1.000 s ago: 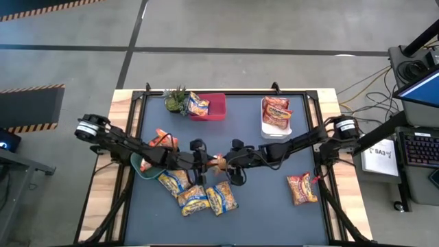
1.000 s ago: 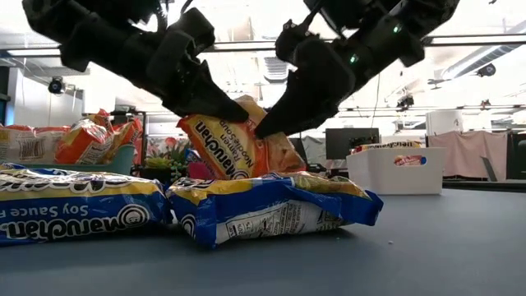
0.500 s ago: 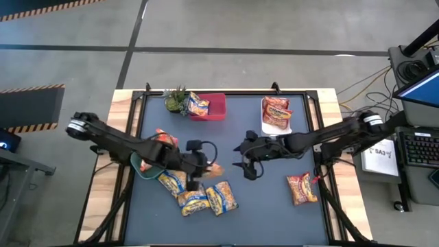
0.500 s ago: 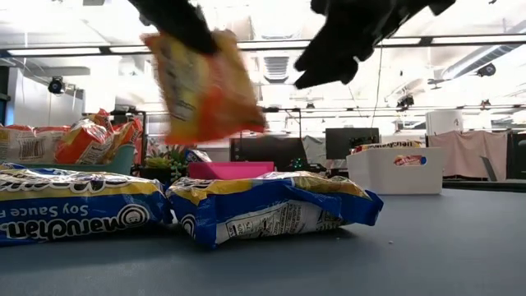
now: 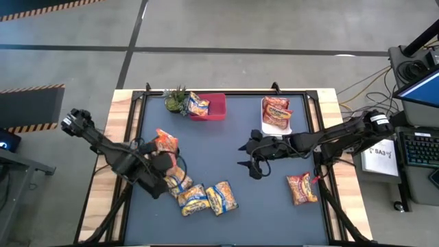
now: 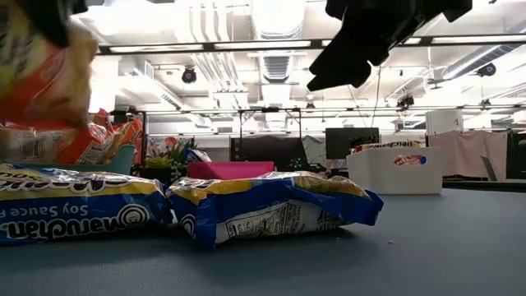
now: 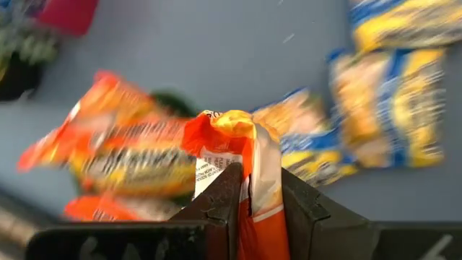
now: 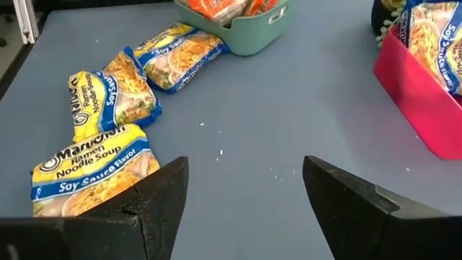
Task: Sort Maruchan noodles
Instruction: Put the orange noodle pack into the green bin
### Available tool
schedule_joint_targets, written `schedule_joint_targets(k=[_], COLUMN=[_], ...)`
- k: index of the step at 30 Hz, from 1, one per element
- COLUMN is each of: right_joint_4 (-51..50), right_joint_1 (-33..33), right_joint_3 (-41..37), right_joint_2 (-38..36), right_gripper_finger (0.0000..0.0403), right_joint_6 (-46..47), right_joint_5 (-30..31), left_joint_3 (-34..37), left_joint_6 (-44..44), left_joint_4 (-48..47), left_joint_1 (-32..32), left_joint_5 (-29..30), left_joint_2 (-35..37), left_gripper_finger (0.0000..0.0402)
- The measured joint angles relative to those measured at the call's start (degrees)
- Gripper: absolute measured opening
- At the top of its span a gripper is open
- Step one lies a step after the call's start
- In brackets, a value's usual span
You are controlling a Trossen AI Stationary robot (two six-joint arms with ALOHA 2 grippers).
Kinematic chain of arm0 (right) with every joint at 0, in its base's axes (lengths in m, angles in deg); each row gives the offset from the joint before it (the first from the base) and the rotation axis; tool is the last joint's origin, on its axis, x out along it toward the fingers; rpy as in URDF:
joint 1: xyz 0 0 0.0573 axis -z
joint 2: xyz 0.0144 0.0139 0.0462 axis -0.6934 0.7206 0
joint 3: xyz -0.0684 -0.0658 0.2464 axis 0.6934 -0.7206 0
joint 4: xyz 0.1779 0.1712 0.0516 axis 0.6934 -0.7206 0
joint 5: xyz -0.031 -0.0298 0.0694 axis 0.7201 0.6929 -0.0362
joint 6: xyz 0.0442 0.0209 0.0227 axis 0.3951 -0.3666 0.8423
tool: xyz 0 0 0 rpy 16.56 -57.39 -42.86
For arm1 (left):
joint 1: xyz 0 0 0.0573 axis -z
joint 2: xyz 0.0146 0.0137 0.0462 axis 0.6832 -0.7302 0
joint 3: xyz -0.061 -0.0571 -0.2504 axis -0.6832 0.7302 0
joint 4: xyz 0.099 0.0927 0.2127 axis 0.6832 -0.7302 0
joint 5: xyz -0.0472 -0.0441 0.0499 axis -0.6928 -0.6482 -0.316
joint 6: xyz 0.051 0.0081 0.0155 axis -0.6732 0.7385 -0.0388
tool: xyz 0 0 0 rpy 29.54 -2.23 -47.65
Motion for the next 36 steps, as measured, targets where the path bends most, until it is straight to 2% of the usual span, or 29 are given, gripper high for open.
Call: schedule_joint_targets(k=[4,16,36], right_joint_4=[0.5,0.5,0.7], right_joint_1=[0.0,0.0,0.0], right_joint_3=[-0.1,-0.1,-0.1], right_joint_2=[0.0,0.0,0.0], right_gripper_finger=[0.0263,0.0263,0.0258], right_joint_6=[0.3,1.2,1.1], right_joint_5=[0.0,0.0,0.0], left_joint_3=[3.1,8.6,15.1], left_joint_6=[5.7,11.5,12.6], left_joint_4=[-3.5,-9.9,-2.9], left_joint_1=[0.1,-0.1,-0.1], left_joint_5=[-0.1,0.9,2.2], left_joint_2=[-0.1,-0.1,-0.1], left_gripper_finger=[0.0047,0.0047,0.0047])
